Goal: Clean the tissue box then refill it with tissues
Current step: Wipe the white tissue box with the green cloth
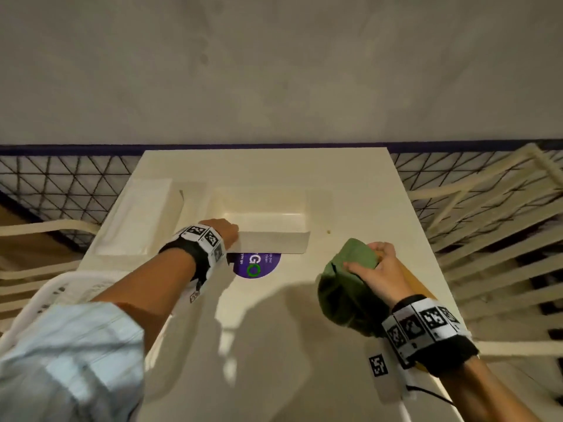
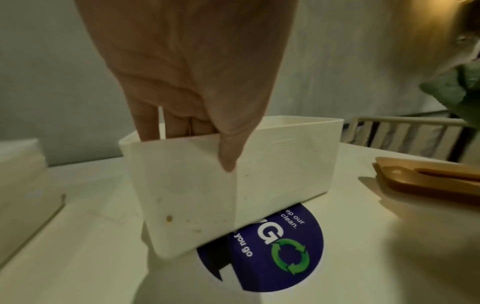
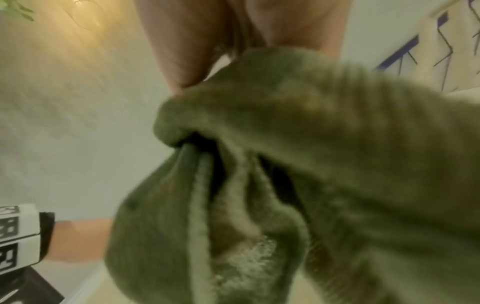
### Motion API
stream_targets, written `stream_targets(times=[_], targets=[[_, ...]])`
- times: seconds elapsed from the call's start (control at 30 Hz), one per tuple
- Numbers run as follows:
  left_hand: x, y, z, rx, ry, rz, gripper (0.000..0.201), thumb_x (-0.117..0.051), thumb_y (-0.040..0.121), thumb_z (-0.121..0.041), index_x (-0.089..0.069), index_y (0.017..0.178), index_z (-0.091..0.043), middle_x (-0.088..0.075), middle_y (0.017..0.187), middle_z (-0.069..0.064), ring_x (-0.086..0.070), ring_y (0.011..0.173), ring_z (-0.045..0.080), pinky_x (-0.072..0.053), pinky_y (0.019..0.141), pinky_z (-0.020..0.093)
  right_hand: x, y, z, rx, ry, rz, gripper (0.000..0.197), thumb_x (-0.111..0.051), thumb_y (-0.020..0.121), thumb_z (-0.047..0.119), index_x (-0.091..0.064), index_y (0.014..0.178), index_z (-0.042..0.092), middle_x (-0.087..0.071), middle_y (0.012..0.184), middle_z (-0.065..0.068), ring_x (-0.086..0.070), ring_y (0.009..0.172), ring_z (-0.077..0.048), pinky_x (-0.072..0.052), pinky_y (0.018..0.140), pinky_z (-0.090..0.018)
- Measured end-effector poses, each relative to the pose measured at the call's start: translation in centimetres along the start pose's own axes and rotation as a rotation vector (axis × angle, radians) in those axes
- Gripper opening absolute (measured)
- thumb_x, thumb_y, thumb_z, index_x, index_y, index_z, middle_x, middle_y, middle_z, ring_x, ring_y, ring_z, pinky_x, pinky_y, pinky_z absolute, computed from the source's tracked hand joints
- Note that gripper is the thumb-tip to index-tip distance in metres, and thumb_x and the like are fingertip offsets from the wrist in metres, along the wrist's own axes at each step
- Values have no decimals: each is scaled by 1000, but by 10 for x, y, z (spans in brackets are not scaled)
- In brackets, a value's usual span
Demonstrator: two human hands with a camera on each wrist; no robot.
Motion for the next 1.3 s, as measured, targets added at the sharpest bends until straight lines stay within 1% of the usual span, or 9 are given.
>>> stream_targets(times=[0.23,0.33,0.4,0.53,0.67,0.8,1.07,1.17,1.3], targets=[[2,-30,-20,-190,-530,-104,34,-31,99,-29,-37,67,-21,-51,74,6,-50,84,27,-33,74,30,2,-19,33,277,-11,-214,29,-67,81,17,-45,100,20,-54,88,-2,-55,79,-15,-44,66,-22],[-2,-57,-23,-157,-852,-146,35,-31,99,-32,-58,105,-10,-63,110,14,-54,112,32,-38,91,31,-12,-35,59,426,48,-329,39,-67,81,16,-36,104,23,-48,107,-10,-51,94,-22,-44,80,-30],[-4,-78,-25,-117,-1078,-195,45,-30,99,-32,-45,133,-7,-48,140,10,-41,132,24,-28,98,21,-34,-46,73,513,-45,-235,47,-69,79,22,-33,108,23,-37,118,-9,-44,104,-20,-44,94,-32],[-6,-103,-23,-100,-1457,-298,50,-31,98,-36,-36,140,-9,-38,148,2,-33,138,15,-20,104,18,-76,-65,74,697,-792,-64,55,-54,84,47,-45,128,16,-23,143,-17,-25,130,-29,-28,110,-41],[2,-117,-15,-89,-1539,-345,52,-30,98,-38,-33,142,-12,-36,150,0,-29,140,12,-18,102,17,-90,-81,96,1058,-965,-165,35,-43,84,34,-66,100,12,-61,118,-16,-36,113,-27,-45,94,-59],[6,-123,-12,-121,-1586,-354,49,-30,98,-36,-37,140,-11,-38,148,3,-34,137,13,-23,110,25,-116,-113,102,1310,-816,97,26,-46,84,23,-68,93,11,-69,94,-9,-44,90,-17,-42,79,-26],[8,-125,-5,-89,-1784,-386,42,-31,100,-25,-42,134,-5,-48,132,2,-43,126,16,-28,114,35,-132,-125,103,1307,-833,172,40,-46,76,20,-65,111,18,-66,116,-6,-50,104,-25,-43,91,-32],[10,-126,-6,-95,-1705,-460,43,-29,99,-27,-39,137,-8,-42,132,-7,-36,130,11,-23,116,33,-112,-105,113,1199,-709,112,39,-43,79,17,-66,110,14,-66,114,-9,-54,102,-33,-47,90,-48],[19,-126,-14,-143,-1730,-438,34,-29,99,-18,-53,118,-5,-60,100,4,-55,104,20,-43,91,28,-129,-114,125,1209,-734,-38,37,-43,82,22,-65,110,12,-65,117,-6,-44,104,-26,-45,87,-45]])
Point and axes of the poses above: each hand's wrist, its own y-axis towards the middle knuckle, its own x-axis out of the back of the hand, z = x × y, the point moved 6 cm from there along y, towards the middle knuckle
